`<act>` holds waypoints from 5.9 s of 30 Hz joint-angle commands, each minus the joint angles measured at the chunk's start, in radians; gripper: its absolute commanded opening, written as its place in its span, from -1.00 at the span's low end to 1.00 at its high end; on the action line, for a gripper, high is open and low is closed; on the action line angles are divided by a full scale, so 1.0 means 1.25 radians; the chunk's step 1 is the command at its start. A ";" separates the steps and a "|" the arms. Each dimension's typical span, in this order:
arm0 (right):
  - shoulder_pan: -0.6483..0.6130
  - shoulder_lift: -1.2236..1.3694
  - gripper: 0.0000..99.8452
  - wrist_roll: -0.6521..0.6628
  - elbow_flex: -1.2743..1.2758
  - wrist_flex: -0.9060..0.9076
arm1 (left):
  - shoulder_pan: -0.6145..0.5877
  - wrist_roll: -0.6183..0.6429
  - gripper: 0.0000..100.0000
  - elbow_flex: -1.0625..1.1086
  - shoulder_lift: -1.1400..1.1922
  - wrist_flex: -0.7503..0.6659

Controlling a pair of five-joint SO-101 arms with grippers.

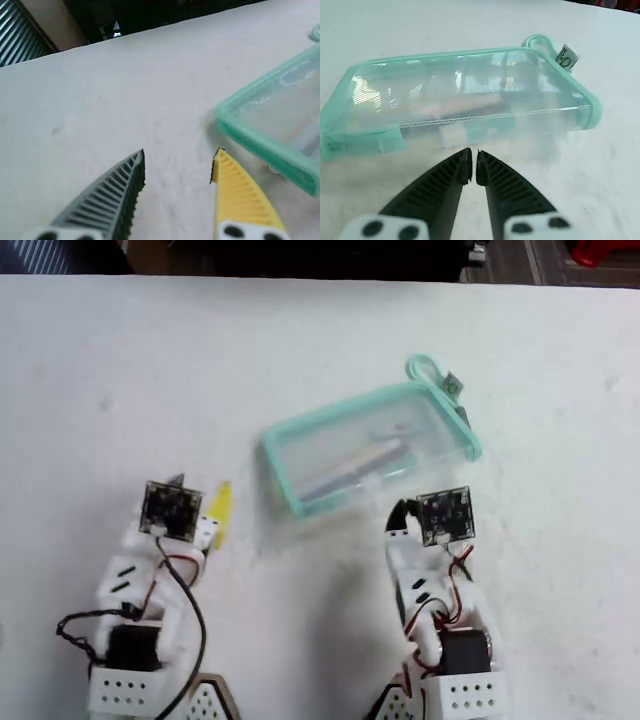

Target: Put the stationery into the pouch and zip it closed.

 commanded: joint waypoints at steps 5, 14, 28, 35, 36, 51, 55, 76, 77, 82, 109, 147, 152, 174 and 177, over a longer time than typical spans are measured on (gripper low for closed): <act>0.098 -0.008 -0.96 0.009 0.004 -0.006 | 0.035 0.005 -0.53 -0.141 -0.012 0.033; 0.170 -0.008 -0.96 0.009 0.004 -0.009 | 0.299 0.091 -0.53 -0.431 -0.010 0.194; 0.118 -0.007 -0.96 0.009 0.004 0.025 | 0.303 0.005 -0.53 -0.236 -0.015 0.139; 0.118 -0.008 -0.96 0.010 0.004 0.024 | 0.252 0.053 -0.53 -0.275 -0.015 0.179; 0.118 -0.008 -0.96 0.010 0.004 0.024 | 0.233 0.044 -0.53 -0.275 -0.015 0.176; 0.120 -0.008 -0.96 0.010 0.004 0.025 | 0.208 0.028 -0.53 -0.139 -0.015 0.011; 0.120 -0.008 -0.96 0.010 0.004 0.028 | 0.202 0.029 -0.53 -0.137 -0.015 0.007; 0.134 -0.008 -0.96 0.010 0.004 0.023 | 0.181 -0.005 -0.53 -0.140 -0.015 0.060; 0.153 -0.008 -0.94 0.010 0.004 0.012 | 0.181 -0.020 -0.53 -0.140 -0.015 0.063; 0.269 -0.008 -0.67 0.010 -0.029 -0.033 | 0.176 -0.031 -0.53 -0.173 -0.010 0.087; 0.234 0.997 -0.92 0.280 -0.932 0.268 | 0.062 0.039 -0.53 -0.490 0.801 -0.012; 0.061 1.628 -0.96 0.150 -1.528 0.576 | 0.141 0.101 -0.53 -0.243 0.366 -0.061; 0.104 1.494 -0.96 0.147 -1.517 0.483 | 0.126 0.099 -0.53 -0.243 0.366 -0.066; 0.170 1.989 -0.61 -0.129 -1.863 0.576 | 0.138 0.085 -0.53 -0.193 0.364 -0.130; 0.166 2.038 -0.60 -0.130 -1.947 0.578 | 0.157 0.060 -0.53 -0.184 0.361 -0.130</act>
